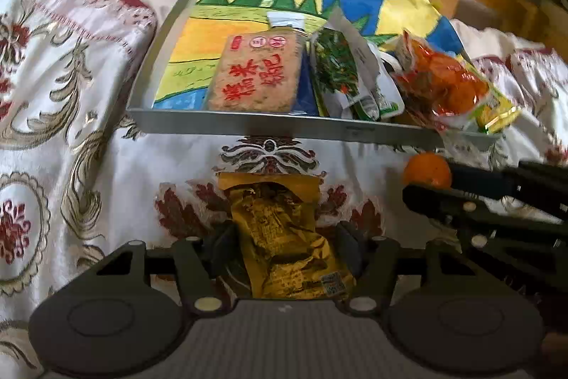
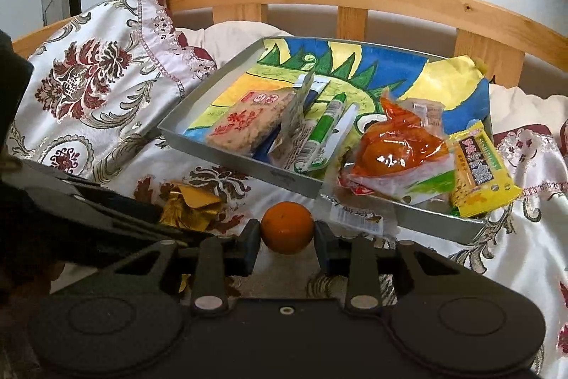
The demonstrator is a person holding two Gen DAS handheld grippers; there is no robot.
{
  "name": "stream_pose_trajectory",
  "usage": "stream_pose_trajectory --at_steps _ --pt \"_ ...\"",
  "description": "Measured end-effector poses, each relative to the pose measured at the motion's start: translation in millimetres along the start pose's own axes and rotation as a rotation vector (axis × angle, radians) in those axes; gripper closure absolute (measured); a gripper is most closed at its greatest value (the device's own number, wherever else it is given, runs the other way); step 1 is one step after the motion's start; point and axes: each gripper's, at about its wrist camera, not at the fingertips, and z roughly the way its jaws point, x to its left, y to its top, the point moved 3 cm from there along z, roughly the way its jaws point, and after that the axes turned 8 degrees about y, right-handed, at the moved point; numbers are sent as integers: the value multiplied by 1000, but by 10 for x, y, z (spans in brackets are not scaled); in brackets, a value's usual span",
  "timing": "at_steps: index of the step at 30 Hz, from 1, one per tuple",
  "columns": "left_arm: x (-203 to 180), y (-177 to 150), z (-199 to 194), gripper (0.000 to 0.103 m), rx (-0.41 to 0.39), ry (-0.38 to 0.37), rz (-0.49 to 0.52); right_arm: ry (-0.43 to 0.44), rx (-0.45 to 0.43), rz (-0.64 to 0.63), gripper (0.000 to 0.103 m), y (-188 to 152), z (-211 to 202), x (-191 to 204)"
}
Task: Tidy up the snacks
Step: 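Lift and carry the gold packet and mandarin toward the tray with both grippers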
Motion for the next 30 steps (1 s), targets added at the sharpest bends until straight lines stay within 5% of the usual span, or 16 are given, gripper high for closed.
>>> stream_pose_trajectory --at_steps 9,20,30 --pt "62 -25 -60 56 -12 -1 14 6 -7 3 68 12 -22 7" --pt "262 -16 -303 56 -83 3 -57 36 -27 -25 68 44 -67 104" --pt "117 548 -523 56 -210 -22 -52 -19 -215 -124 68 346 -380 130"
